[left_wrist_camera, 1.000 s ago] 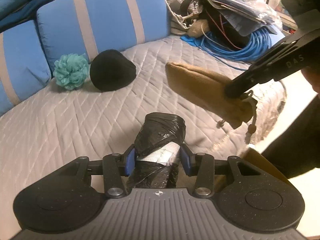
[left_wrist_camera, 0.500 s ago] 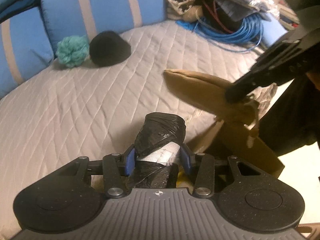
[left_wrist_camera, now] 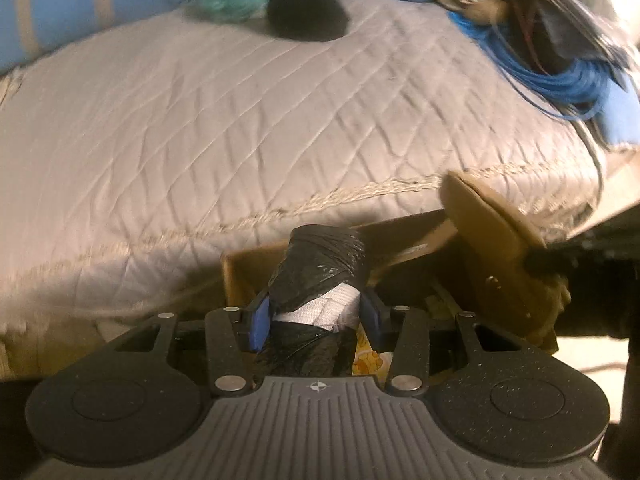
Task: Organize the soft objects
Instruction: 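Carry the pouch and black roll to the cardboard box and lower them inside, then open both grippers and release the pouch and roll into the box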
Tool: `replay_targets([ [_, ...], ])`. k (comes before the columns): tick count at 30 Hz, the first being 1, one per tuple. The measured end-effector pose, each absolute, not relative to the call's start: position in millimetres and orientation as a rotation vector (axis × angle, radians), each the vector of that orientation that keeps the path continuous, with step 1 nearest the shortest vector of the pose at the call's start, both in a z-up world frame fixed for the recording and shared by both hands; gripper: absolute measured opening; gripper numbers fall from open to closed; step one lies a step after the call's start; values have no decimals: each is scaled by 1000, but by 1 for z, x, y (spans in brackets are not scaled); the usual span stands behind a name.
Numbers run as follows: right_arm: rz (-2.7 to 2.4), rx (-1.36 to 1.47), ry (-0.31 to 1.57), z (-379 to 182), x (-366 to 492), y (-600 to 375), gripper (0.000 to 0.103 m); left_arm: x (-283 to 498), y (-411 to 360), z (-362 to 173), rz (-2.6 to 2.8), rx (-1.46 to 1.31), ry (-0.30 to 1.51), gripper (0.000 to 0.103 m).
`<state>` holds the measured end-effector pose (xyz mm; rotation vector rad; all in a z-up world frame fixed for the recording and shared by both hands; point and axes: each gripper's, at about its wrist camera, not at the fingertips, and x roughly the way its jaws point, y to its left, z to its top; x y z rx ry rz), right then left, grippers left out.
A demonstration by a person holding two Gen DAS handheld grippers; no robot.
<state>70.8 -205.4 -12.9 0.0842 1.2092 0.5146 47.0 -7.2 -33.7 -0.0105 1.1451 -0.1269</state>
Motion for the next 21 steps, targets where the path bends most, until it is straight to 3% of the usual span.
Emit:
replay_targets([
  [9, 438, 111, 1248, -21, 62, -207, 7, 43, 2, -34, -85, -106, 1176, 46],
  [12, 472, 102, 1264, -22, 62, -201, 17, 43, -1, -33, -90, -74, 1183, 46],
  [13, 477, 93, 1267, -23, 62, -198, 35, 43, -3, -34, -98, -66, 1185, 48],
  [14, 478, 76, 1259, -22, 61, -196, 63, 44, -4, -34, -106, -60, 1185, 54],
  [16, 471, 35, 1216, -16, 59, -192, 95, 43, -7, -35, -110, -41, 1181, 66],
  [17, 473, 30, 1197, -14, 58, -191, 99, 43, -9, -35, -107, -31, 1180, 70],
  [21, 451, 40, 1208, -16, 61, -194, 99, 46, -7, -36, -90, -28, 1186, 72],
])
